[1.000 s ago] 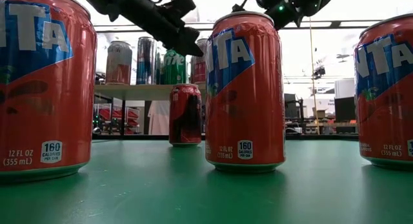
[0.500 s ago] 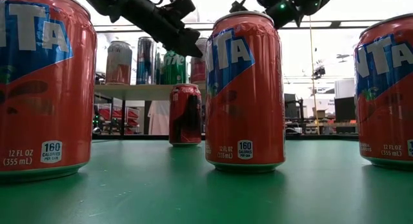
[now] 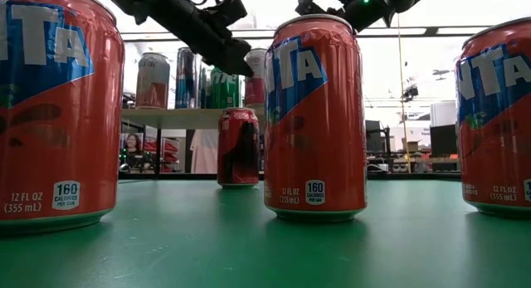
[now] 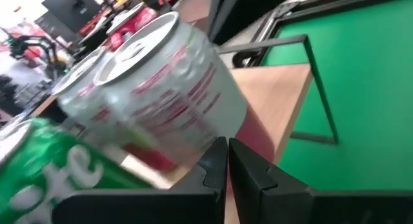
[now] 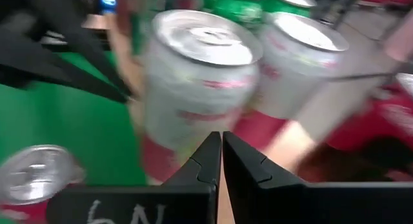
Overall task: Place canned beverage on shelf
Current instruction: Put the orange can on the shelf
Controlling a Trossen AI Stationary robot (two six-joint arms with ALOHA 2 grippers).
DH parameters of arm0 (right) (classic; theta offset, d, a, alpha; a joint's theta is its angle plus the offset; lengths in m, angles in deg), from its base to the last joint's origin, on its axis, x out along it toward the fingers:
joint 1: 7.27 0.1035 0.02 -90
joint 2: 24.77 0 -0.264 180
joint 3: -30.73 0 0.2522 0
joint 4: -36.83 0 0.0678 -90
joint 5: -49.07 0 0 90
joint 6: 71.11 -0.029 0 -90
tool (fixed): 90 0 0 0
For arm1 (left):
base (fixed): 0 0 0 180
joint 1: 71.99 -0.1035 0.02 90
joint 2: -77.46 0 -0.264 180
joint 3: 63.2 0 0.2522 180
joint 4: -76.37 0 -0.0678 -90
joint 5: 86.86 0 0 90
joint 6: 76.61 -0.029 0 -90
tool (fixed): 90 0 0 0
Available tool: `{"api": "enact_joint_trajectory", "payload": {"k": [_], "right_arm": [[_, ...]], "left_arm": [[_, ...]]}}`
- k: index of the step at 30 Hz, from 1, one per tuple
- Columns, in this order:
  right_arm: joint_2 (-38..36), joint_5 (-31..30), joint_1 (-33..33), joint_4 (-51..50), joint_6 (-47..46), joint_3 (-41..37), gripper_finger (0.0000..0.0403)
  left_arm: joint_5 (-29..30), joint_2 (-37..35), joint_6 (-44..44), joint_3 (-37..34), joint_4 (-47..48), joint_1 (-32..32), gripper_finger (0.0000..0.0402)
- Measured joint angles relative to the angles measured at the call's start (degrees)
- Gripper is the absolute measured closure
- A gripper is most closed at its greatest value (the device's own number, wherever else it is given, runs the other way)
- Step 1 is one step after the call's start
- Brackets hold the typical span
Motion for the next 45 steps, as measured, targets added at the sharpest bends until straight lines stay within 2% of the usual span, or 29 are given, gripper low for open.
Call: {"api": "enact_joint_trajectory", "payload": {"k": [2, 4, 8, 14, 20, 26, 31, 38, 45], "right_arm": [[-0.09, -2.87, -0.43, 0.7, 0.73, 0.0, 0.0394], [0.13, -2.78, -1.29, 2.48, 1.9, 0.0, 0.0394], [1.88, 0.96, -3.07, 8.08, 2.53, 0.04, 0.0394], [2.64, 4.48, -2.71, 8.31, 2.54, 0.02, 0.0394], [2.3, 3.42, -0.87, 6.75, 1.05, 0.02, 0.0394], [1.54, -0.37, 0.91, 4.82, 0.15, 0.02, 0.0394], [1.31, -0.06, 2.48, 4.74, -0.09, 0.02, 0.0394], [1.24, -5.51, 3.12, 4.89, -2.48, 0.02, 0.0394], [0.02, -5.82, 3.31, 3.41, -4.04, 0.02, 0.0394]], "left_arm": [[1.25, -1.13, 0.21, 0.0, 1.95, 0.33, 0.0402], [1.52, -1.71, 0.19, 0.0, 2.31, 0.3, 0.0402], [1.68, -1.64, -0.82, 0.0, 1.6, -1.07, 0.0402], [1.69, -1.41, -0.22, 0.0, 1.58, -1.91, 0.0401], [1.93, -1.44, -0.32, -0.04, 1.27, -2.51, 0.0402], [2.14, -1.44, 0.21, -0.09, 0.08, -3.58, 0.0401], [5.6, -1.44, 0.54, -0.09, -0.96, -3.65, 0.0401], [5.65, -1.44, 0.55, -0.07, -1.43, -3.61, 0.0401], [6.04, -1.95, 0.53, -0.04, -0.71, -2.68, 0.0401]]}}
